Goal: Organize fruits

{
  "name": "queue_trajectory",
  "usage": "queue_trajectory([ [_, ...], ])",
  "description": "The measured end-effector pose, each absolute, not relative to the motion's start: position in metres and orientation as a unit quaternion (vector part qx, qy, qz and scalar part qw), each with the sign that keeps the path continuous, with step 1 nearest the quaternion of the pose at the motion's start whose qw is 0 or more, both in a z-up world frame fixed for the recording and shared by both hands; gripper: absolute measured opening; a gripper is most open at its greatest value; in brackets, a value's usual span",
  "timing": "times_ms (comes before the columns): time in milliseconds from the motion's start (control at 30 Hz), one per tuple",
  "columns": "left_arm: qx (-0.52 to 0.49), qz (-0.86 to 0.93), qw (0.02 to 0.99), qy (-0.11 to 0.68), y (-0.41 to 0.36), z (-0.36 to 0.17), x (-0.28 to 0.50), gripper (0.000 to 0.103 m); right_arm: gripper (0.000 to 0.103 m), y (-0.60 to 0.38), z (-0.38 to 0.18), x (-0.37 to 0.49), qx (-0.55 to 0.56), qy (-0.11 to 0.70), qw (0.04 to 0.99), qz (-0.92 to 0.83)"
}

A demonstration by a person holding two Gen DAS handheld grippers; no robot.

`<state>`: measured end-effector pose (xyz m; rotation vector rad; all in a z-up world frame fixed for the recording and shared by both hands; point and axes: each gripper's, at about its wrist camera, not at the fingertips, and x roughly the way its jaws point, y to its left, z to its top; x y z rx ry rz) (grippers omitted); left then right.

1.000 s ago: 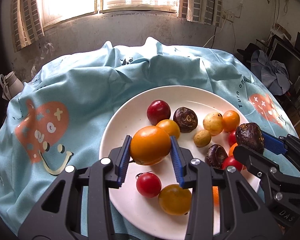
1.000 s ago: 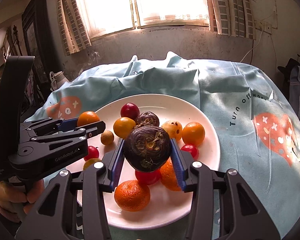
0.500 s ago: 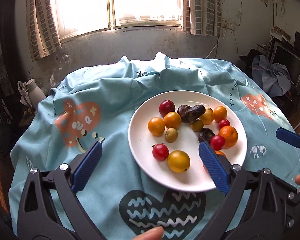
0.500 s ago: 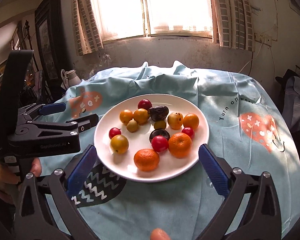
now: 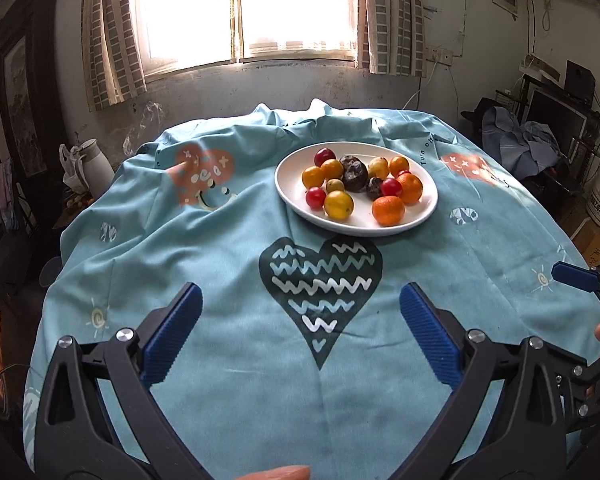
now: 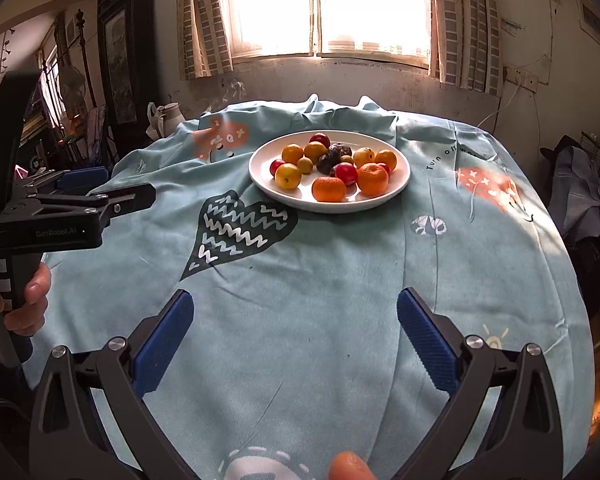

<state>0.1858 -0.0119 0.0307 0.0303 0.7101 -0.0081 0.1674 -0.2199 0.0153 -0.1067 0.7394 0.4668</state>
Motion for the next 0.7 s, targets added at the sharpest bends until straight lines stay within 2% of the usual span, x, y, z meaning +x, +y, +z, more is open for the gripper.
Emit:
queue_trajectory([
  [300,0.021,-0.002,0.939,0.342,-0.013,0.023,0.141,0.101,0.102,-0.225,0.008,0.144,-0.042,0.367,0.905,0.211],
  [700,0.013,0.005,0.94,0.341,-0.013,0.021,0.127,0.101,0.102,-0.223,0.008,0.129,-0.042,0.364,0.906,0.211],
])
